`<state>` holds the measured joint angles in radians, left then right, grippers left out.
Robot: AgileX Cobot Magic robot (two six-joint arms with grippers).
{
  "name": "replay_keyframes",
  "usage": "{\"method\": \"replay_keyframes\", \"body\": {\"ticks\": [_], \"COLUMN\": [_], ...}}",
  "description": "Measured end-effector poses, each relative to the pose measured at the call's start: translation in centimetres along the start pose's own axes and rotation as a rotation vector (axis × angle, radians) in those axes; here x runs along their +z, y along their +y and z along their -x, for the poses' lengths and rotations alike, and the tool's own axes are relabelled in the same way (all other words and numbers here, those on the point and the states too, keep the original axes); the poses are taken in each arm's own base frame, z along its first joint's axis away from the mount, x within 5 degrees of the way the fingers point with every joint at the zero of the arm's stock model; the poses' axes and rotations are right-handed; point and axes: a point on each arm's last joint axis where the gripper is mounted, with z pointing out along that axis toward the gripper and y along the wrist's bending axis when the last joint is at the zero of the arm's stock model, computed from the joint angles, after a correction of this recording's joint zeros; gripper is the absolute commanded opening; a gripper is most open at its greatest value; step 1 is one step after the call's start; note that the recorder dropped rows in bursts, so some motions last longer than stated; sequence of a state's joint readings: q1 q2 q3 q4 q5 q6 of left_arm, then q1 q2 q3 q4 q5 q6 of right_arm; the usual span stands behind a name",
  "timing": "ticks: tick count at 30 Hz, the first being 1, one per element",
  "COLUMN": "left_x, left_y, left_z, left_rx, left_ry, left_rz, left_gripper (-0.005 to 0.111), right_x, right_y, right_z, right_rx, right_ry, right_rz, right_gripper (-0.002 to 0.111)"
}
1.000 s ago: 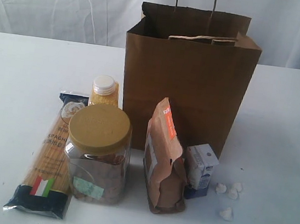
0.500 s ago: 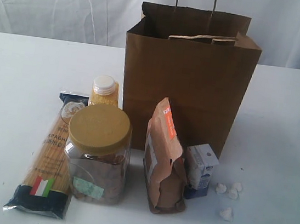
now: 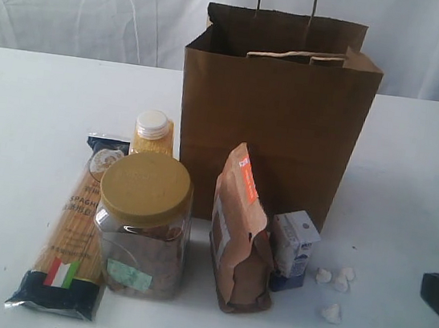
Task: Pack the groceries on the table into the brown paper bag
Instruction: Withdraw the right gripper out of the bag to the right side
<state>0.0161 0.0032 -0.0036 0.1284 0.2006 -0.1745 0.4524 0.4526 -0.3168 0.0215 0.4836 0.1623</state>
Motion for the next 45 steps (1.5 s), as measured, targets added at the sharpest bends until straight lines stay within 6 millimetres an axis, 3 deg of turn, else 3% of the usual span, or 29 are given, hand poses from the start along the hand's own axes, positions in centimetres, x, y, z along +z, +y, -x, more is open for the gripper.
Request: {"method": "replay_keyframes", "body": {"ticks": [13, 19, 32, 45], "left_x": [0.0, 0.0, 0.0, 0.0], "left_y": [0.0, 0.0, 0.0, 0.0], "left_z": [0.0, 0.0, 0.0, 0.0], "left_rx": [0.0, 0.0, 0.0, 0.0], "left_ry": [0.0, 0.0, 0.0, 0.0], "left_rz": [0.0, 0.0, 0.0, 0.0], "left_gripper": [0.0, 0.0, 0.0, 0.0], "right_x": [0.3, 0.3, 0.0, 1.0], "right_y": [0.1, 0.4, 0.8, 0.6], "right_z": [0.2, -0.2, 0.8, 0.6], "right_rx": [-0.011, -0.172, -0.251, -0.318], "right_ry": [-0.076, -0.036, -0.124, -0.029], "right_rz": [0.021, 0.05, 0.069, 0.039], "right_gripper": [0.0, 0.0, 0.0, 0.0]}}
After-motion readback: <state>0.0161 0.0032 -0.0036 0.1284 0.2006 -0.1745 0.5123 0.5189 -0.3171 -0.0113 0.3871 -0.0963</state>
